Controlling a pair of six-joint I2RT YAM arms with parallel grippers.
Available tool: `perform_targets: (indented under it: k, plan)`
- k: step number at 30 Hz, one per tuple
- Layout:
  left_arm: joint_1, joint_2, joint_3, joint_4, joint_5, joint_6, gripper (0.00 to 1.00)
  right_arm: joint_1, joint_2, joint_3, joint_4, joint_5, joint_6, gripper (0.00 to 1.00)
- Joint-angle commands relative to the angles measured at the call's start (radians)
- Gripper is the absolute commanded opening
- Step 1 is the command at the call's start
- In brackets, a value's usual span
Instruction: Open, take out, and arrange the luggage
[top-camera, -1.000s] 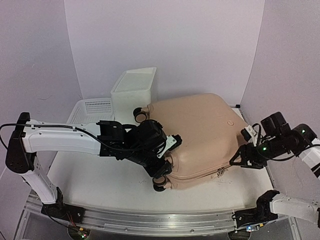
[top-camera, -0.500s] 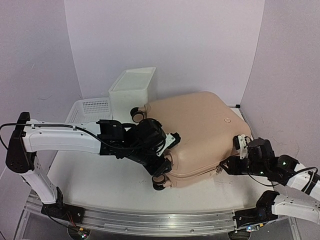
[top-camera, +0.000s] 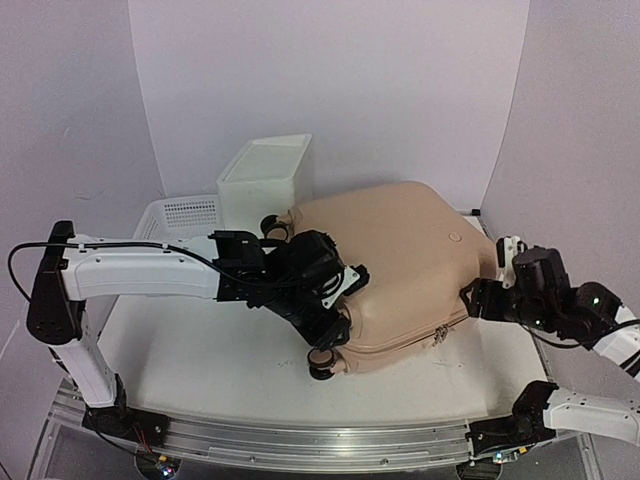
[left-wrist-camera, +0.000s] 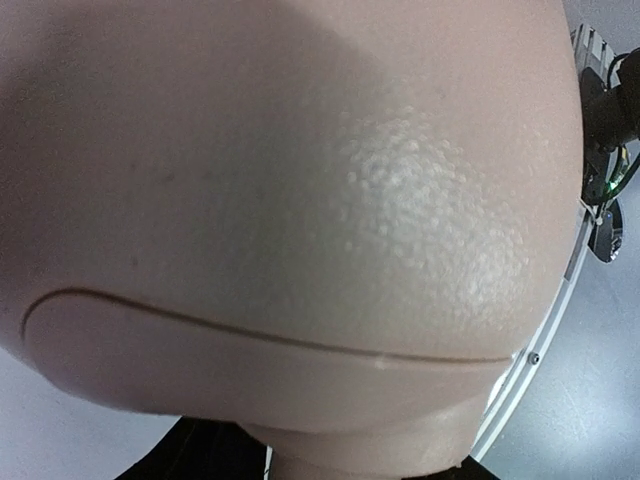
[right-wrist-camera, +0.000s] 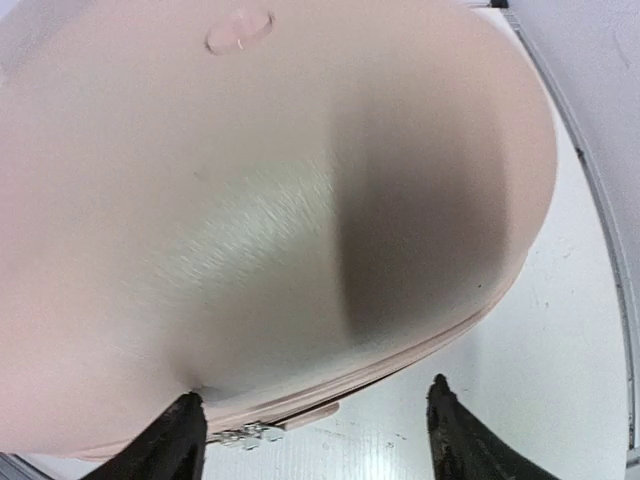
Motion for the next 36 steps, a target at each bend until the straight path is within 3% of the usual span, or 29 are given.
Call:
perform_targets:
  k: [1,3,6,8,11,16,22,27,30,36]
  plan:
    - [0.066,0.137,0.199,0.082,-0.009,-0.1,0.06,0.001,0.12,0.244,-0.112,0.15,-0.066,0.83]
    - [0.053,0.205,0.277,0.089,0.019,-0.072,0.07,-0.004,0.203,0.347,-0.14,0.188,-0.124,0.97]
    - [0.021,0.289,0.388,0.088,0.085,-0.044,0.07,-0.06,0.35,0.511,-0.178,0.191,-0.221,0.98]
    - [0.009,0.298,0.405,0.087,0.122,-0.036,0.14,-0.171,0.459,0.615,-0.195,0.036,-0.247,0.98]
    - [0.002,0.247,0.35,0.088,0.126,-0.028,0.45,-0.395,0.624,0.773,-0.198,-0.26,-0.261,0.98]
    - [0.019,0.082,0.201,0.088,0.103,-0.05,0.97,-0.507,0.923,1.064,-0.212,-0.376,-0.311,0.98]
    - [0.151,-0.042,0.107,0.087,0.145,-0.181,0.99,-0.61,1.228,1.366,-0.237,-0.531,-0.275,0.98]
    - [0.253,0.006,0.151,0.119,0.181,-0.285,1.0,-0.628,1.36,1.477,-0.286,-0.73,-0.291,0.98]
    - [0.293,0.077,0.196,0.158,0.172,-0.312,0.99,-0.633,1.384,1.474,-0.319,-0.802,-0.314,0.97]
    - [0.302,0.252,0.351,0.181,0.192,-0.275,0.98,-0.653,1.299,1.261,-0.322,-0.834,-0.358,0.9]
